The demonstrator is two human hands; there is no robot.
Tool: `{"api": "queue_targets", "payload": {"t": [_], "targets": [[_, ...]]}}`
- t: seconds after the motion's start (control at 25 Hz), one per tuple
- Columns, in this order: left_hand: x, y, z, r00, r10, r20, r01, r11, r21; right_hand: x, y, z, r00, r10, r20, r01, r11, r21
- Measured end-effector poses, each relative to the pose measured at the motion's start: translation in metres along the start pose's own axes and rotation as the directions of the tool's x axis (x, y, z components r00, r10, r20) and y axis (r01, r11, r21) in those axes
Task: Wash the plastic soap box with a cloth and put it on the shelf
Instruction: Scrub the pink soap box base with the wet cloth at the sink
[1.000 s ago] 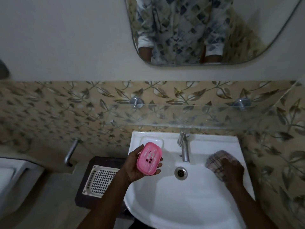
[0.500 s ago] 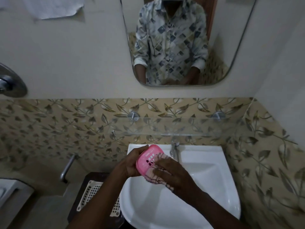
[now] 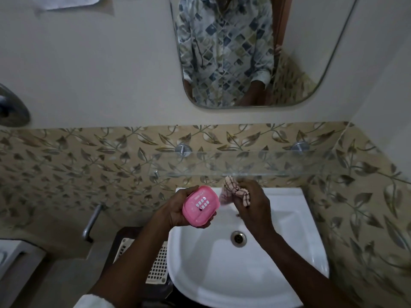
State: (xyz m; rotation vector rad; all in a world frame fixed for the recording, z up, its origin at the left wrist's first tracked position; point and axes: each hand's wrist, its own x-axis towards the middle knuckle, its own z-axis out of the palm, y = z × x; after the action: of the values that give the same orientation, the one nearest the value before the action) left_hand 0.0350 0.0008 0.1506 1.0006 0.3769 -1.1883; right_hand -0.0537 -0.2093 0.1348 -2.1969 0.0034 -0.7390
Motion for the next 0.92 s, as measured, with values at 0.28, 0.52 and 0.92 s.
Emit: {"api": "queue_targets", "payload": {"t": [0.28, 0.52, 0.92], "targets": [[0.007, -0.006, 0.011, 1.000, -0.008, 0.006, 0.009, 1.000, -0.021, -0.030, 0.005, 0.009, 0.836, -0.485, 0.257, 0.503, 0.864, -0.007], [0.013, -0.007, 0.011, 0.999, 0.036, 0.006, -0.036, 0.999, -0.033, -0.025, -0.003, 0.023, 0.919, -0.348, 0.186, 0.350, 0.937, 0.022], [0.012, -0.003, 0.000, 0.999, 0.041, 0.023, -0.040, 0.999, -0.015, -0.021, 0.001, 0.032, 0.821, -0.520, 0.238, 0.530, 0.848, 0.025]]}}
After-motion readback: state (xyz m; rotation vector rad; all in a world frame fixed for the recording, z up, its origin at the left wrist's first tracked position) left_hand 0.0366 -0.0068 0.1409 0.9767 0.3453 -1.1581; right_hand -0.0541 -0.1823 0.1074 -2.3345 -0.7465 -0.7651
